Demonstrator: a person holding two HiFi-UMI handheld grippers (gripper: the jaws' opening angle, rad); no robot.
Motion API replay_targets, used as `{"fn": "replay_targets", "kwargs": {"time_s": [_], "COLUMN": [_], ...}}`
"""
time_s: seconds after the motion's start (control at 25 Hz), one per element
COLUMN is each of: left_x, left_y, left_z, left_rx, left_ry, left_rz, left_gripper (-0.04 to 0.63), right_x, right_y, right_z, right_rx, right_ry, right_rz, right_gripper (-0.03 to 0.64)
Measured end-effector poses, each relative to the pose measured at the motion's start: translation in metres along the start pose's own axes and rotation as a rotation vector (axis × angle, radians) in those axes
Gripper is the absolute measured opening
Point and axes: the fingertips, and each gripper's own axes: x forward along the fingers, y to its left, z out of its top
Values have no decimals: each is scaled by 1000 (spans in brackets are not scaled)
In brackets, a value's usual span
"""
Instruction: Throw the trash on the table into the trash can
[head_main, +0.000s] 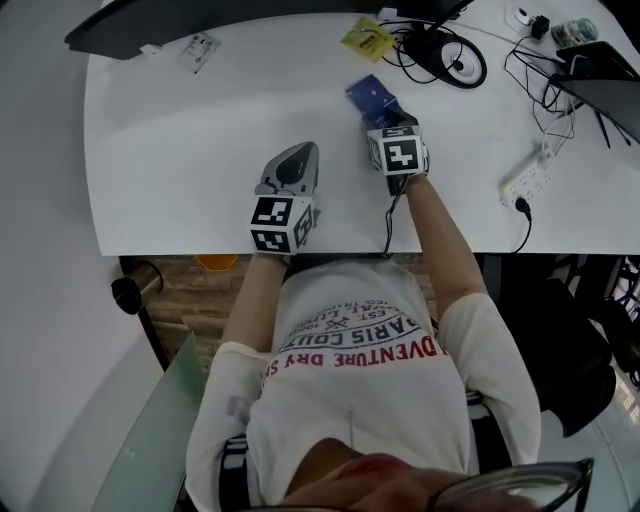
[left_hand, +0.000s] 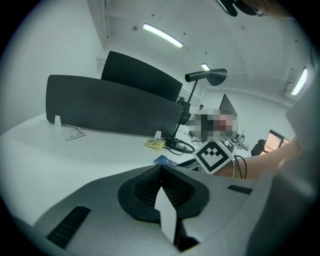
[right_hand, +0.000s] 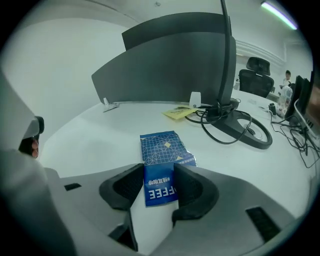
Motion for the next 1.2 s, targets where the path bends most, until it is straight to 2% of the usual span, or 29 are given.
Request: {"fn": "replay_targets", "kwargs": {"time_s": [0.16, 0.24, 0.28, 0.48, 0.68, 0.8, 0.92, 1.04, 1.2], "left_x": [-6, -9, -11, -20, -39, -64, -103, -159, -249], "left_y": [1, 2, 2, 0, 3, 17, 45, 81, 137], "left_z": [1, 3, 3, 3, 5, 7, 3, -14, -54], "left_rx": [-2, -11, -14, -24, -42, -66, -111, -162, -254], "left_ry": [-15, -22, -24, -35, -81, -123, -169, -200, -234], "left_rz": [17, 24, 26, 27, 62, 125, 222, 332, 502], "left_gripper": [23, 23, 23, 23, 23, 23, 23, 23, 23], "right_x": [-1, -2, -3, -18, -39, -46, -47, -51, -51], "right_y": [3, 10, 12, 16, 46, 89, 150, 230, 354], "right_z": [-1, -4, -4, -5, 12, 27, 46, 58, 53], "right_rx": [-19, -9, 0, 28, -14, -81, -165, -258, -387], "right_ry": [2, 13, 19, 29, -50, -80, -109, -136, -124], "right_rz": [25, 53, 58, 69, 140, 213, 318, 430, 587], "right_gripper": [165, 59, 40, 25, 25, 25, 25, 25, 25]}}
